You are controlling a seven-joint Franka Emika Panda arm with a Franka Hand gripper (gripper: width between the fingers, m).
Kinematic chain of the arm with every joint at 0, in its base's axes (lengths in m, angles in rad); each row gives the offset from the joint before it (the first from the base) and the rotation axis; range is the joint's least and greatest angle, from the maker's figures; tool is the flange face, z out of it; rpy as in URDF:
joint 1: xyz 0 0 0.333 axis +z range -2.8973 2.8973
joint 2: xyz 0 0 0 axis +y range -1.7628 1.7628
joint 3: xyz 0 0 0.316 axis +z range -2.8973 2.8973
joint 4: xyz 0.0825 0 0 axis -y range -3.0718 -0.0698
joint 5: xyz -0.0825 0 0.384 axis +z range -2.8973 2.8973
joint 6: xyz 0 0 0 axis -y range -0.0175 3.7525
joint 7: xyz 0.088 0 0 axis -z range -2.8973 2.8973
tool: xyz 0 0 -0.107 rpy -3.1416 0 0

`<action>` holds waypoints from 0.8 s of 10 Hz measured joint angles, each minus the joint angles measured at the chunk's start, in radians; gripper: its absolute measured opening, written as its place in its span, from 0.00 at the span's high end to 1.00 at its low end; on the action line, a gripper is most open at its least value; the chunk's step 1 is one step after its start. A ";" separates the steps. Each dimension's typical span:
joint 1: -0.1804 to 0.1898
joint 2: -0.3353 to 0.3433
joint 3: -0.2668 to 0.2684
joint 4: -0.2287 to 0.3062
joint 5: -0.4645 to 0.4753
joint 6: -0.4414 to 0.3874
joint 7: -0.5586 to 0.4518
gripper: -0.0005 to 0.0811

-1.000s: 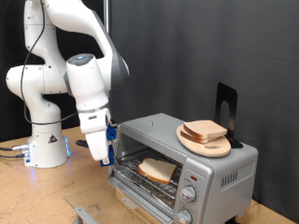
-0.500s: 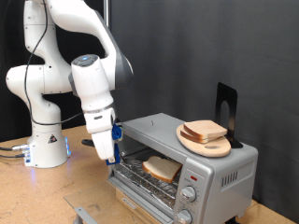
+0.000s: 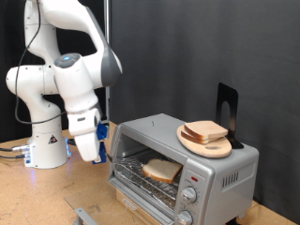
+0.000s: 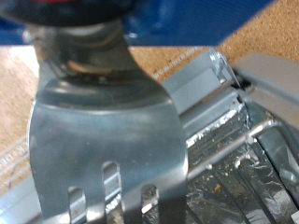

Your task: Make a piece of toast with the oven

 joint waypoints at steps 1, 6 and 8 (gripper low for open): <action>-0.004 -0.013 -0.024 -0.007 0.025 -0.005 -0.024 0.51; -0.016 -0.046 -0.099 -0.009 0.060 -0.082 -0.118 0.51; -0.035 -0.094 -0.174 0.000 0.098 -0.157 -0.184 0.51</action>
